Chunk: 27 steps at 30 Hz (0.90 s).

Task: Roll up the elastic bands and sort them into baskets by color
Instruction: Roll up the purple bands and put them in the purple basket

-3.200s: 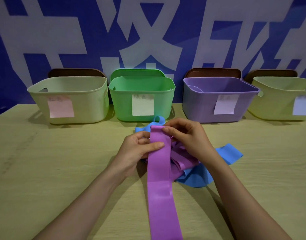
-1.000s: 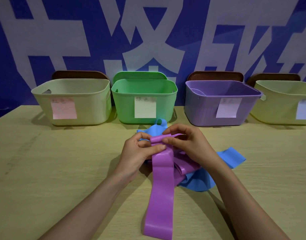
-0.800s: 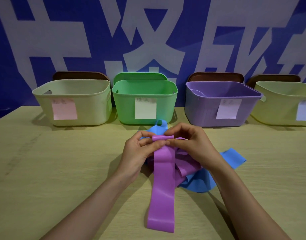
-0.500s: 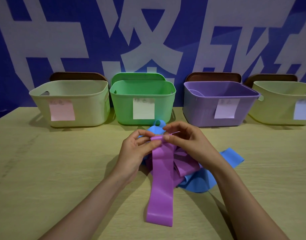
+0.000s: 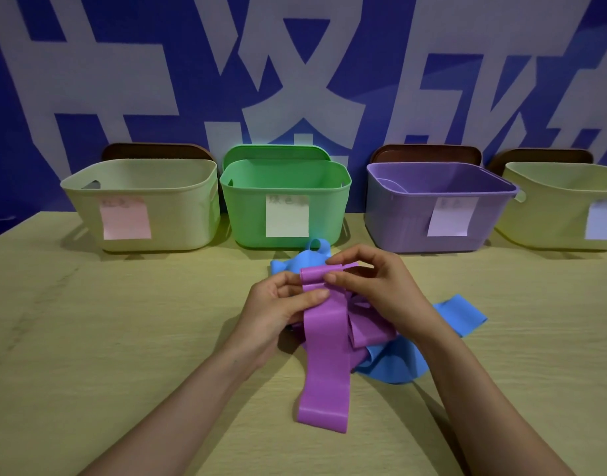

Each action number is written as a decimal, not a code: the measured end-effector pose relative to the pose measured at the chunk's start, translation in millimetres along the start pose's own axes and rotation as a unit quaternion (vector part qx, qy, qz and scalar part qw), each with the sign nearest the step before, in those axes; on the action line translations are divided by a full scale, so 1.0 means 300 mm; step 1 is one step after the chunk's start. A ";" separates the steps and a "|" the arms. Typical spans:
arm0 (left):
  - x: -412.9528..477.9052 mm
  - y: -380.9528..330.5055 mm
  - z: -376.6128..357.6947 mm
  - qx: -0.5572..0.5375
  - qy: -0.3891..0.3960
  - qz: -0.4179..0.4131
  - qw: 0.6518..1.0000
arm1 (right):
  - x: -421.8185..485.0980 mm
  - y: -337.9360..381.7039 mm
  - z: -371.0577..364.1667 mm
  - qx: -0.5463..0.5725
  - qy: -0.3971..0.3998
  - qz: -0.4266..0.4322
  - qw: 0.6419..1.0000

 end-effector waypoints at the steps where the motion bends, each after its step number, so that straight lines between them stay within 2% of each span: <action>1: 0.000 -0.002 0.001 -0.010 0.002 0.000 1.000 | -0.001 0.002 0.001 0.005 0.003 0.003 1.000; 9: 0.005 -0.017 0.000 -0.044 0.010 -0.015 0.999 | 0.004 0.005 0.001 -0.003 0.020 0.030 0.999; 16: 0.008 -0.028 0.007 -0.034 0.000 -0.049 0.998 | 0.003 0.000 0.001 0.014 0.017 0.012 1.000; 20: 0.006 -0.033 0.007 -0.006 -0.004 -0.061 0.998 | 0.003 0.000 -0.003 -0.036 0.020 0.003 0.999; 27: 0.010 0.004 0.004 0.055 0.017 0.023 0.998 | 0.002 -0.019 0.008 0.006 -0.035 -0.019 0.999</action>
Point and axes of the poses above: each hand's wrist, its own x-axis towards the middle knuckle, its own z-axis out of the back of the hand, y = z × x, the point moved 5 cm from there along x, towards the middle knuckle, and after that the axes turned 9 degrees about z, right-handed, at the moved point
